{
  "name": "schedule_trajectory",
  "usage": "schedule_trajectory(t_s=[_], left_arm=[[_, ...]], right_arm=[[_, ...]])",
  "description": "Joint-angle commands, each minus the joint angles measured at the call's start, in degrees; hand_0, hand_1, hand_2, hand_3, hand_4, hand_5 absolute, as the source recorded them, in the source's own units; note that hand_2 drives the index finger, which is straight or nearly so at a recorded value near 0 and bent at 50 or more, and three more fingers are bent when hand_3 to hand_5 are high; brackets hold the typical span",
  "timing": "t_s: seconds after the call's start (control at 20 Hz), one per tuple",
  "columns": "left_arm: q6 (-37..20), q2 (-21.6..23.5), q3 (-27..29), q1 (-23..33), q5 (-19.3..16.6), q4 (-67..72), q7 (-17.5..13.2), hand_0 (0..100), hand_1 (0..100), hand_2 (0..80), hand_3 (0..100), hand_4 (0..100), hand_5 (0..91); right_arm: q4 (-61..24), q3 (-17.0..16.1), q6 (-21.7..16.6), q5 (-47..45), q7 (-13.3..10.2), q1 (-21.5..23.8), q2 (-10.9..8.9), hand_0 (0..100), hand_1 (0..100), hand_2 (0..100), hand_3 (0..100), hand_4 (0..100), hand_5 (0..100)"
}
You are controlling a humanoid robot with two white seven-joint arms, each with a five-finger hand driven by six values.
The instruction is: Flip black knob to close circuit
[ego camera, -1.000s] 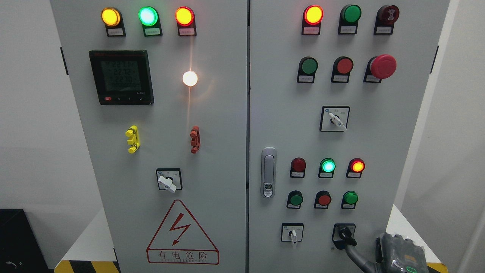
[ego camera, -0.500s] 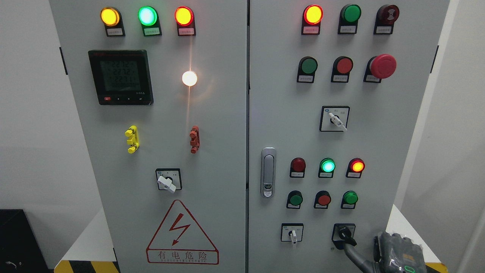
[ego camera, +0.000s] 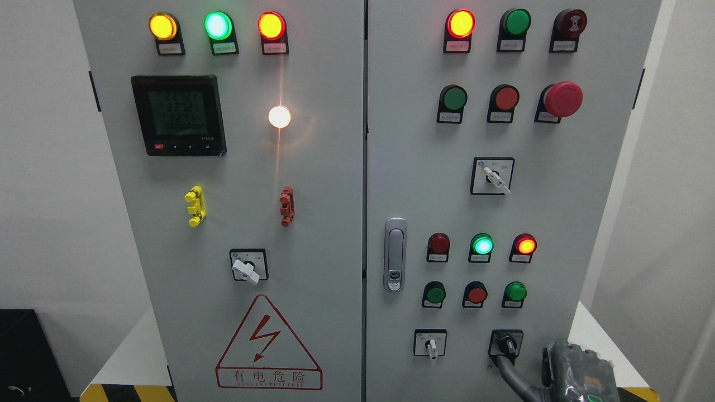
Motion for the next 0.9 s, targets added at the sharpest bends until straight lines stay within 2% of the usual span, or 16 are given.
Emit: schedule_trajectory(t_s=[0.0,0.15,0.35,0.4,0.55,0.6,0.65,0.7,0.75,0.8,0.85], left_arm=[[-0.05,0.0,0.01,0.0,0.0,0.03,0.0,12,56,0.0,0,0,0.0],[-0.05,0.0,-0.07,0.0,0.0,-0.06,0.0,12,56,0.0,0,0,0.0],[-0.05,0.0,0.01,0.0,0.0,0.03,0.08,12,56,0.0,0,0,0.0],[-0.05,0.0,-0.07,0.0,0.0,-0.06,0.0,12,56,0.0,0,0,0.0],[-0.05,0.0,0.01,0.0,0.0,0.03,0.0,12,56,0.0,0,0,0.0],[-0.05,0.0,0.01,0.0,0.0,0.03,0.0,12,56,0.0,0,0,0.0],[-0.05,0.0,-0.07,0.0,0.0,-0.06,0.0,12,56,0.0,0,0,0.0],[-0.05,0.0,0.01,0.0,0.0,-0.06,0.0,12,56,0.0,0,0,0.0],[-0.05,0.0,0.01,0.0,0.0,-0.06,0.0,12,56,0.0,0,0,0.0],[-0.05,0.0,0.01,0.0,0.0,0.03,0.0,12,56,0.0,0,0,0.0],[-0.05,0.0,0.01,0.0,0.0,-0.06,0.0,12,56,0.0,0,0,0.0]], right_arm=[[-0.27,3.32,-0.85,-1.89,-1.42,1.36,0.32,0,0,91,100,96,98],[-2.54,3.32,-1.12,-2.77,-1.78,2.76,0.32,0,0,89,100,96,98],[-6.5,5.42,-0.94,-11.19,-3.18,6.97,0.23,0,0,86,100,95,96],[-7.38,5.95,-0.77,-12.86,-4.15,8.2,0.23,0,0,84,100,93,95],[-9.32,6.66,-0.85,-19.45,-9.06,11.54,0.14,0,0,79,100,91,91],[-9.84,6.92,-0.94,-21.82,-10.3,12.42,0.14,0,0,73,100,90,86],[-10.72,7.19,-1.03,-25.67,-11.09,13.91,-0.03,0,0,72,99,89,85],[-11.08,7.36,-1.03,-28.58,-11.36,14.62,-0.03,0,0,66,93,86,80],[-11.43,7.71,-1.12,-33.14,-12.06,15.06,-0.03,0,0,58,84,78,72],[-11.69,7.98,-1.12,-38.58,-13.89,15.5,-0.03,0,0,55,79,75,69],[-11.69,8.07,-1.21,-42.03,-15.13,15.68,-0.03,0,0,50,70,69,63]])
